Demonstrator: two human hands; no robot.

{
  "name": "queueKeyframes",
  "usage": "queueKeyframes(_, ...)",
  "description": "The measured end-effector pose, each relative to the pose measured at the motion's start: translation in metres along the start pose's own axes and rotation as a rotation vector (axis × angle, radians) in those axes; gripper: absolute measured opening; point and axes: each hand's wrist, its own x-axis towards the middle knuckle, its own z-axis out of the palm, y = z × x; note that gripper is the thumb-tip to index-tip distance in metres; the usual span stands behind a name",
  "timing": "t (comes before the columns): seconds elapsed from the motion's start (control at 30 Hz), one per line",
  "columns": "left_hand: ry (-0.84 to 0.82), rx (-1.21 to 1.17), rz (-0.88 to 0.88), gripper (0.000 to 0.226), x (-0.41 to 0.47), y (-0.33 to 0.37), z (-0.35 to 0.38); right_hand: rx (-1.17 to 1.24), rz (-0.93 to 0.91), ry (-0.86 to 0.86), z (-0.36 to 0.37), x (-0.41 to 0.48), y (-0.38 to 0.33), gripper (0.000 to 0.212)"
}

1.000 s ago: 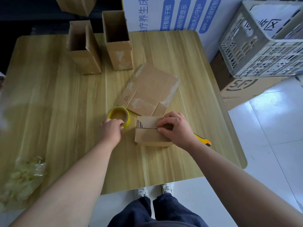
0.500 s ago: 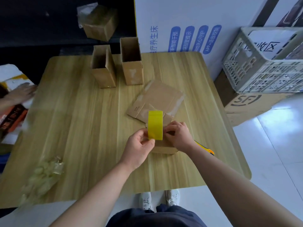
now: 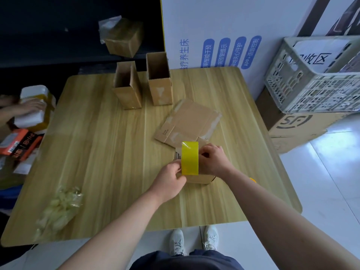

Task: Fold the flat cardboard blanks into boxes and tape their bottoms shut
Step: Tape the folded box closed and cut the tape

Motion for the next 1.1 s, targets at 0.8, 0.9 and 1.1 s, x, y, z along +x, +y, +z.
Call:
queueKeyframes(0.8, 0.290, 0.299, 0.227, 0.010, 0.034, 0.069, -0.043, -0.160, -0.022, -0.135, -0.004, 0.009, 0.003, 0.023)
queueKeyframes(0.9, 0.351, 0.350, 0.348, 0.011, 0.034, 0.063, -0.045, -0.206, -0.053, -0.168, -0.002, 0.011, 0.006, 0.026)
queueKeyframes(1.1, 0.389, 0.096, 0.161, 0.008, 0.031, 0.046, -0.028, 0.047, 0.008, -0.116, -0.008, 0.005, -0.001, 0.011)
